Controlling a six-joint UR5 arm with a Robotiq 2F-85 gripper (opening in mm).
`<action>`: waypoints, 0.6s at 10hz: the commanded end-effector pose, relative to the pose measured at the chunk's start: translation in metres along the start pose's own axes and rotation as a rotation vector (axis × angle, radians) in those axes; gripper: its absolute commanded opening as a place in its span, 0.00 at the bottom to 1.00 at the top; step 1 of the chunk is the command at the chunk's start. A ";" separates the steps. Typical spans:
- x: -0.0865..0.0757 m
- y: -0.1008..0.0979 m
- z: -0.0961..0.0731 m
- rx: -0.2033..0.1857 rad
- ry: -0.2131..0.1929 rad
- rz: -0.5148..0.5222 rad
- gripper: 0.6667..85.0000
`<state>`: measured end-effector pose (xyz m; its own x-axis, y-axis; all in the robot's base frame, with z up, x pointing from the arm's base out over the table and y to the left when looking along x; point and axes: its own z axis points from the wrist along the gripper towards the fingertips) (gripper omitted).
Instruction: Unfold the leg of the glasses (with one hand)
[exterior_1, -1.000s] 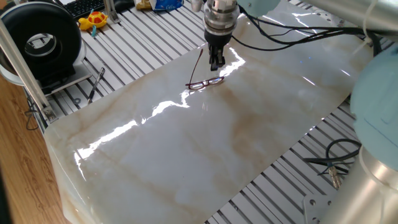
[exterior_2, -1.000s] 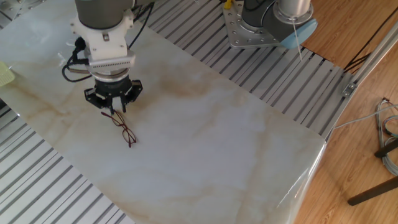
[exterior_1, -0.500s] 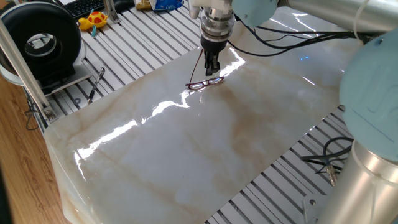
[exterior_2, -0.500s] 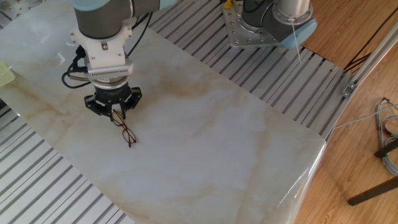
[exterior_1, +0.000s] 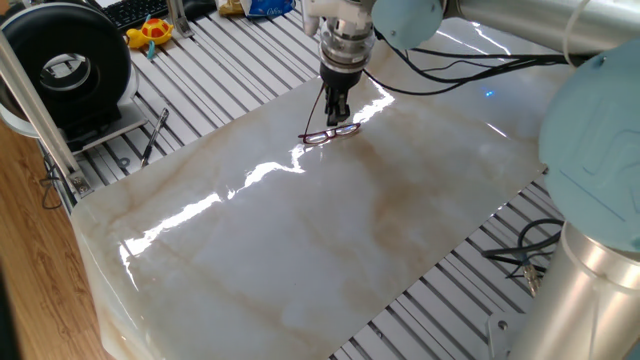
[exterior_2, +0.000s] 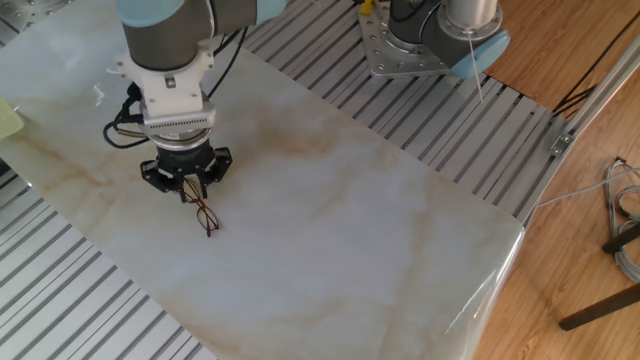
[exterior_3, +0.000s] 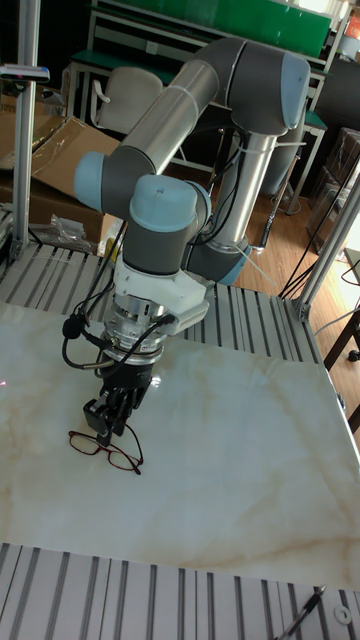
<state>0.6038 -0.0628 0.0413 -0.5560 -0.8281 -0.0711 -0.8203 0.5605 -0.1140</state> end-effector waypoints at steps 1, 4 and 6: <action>-0.001 0.003 -0.004 -0.001 -0.013 0.018 0.40; -0.008 -0.004 0.005 0.023 -0.046 0.008 0.40; -0.008 -0.002 0.012 0.023 -0.063 0.000 0.40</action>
<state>0.6086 -0.0595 0.0356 -0.5490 -0.8293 -0.1047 -0.8186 0.5587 -0.1330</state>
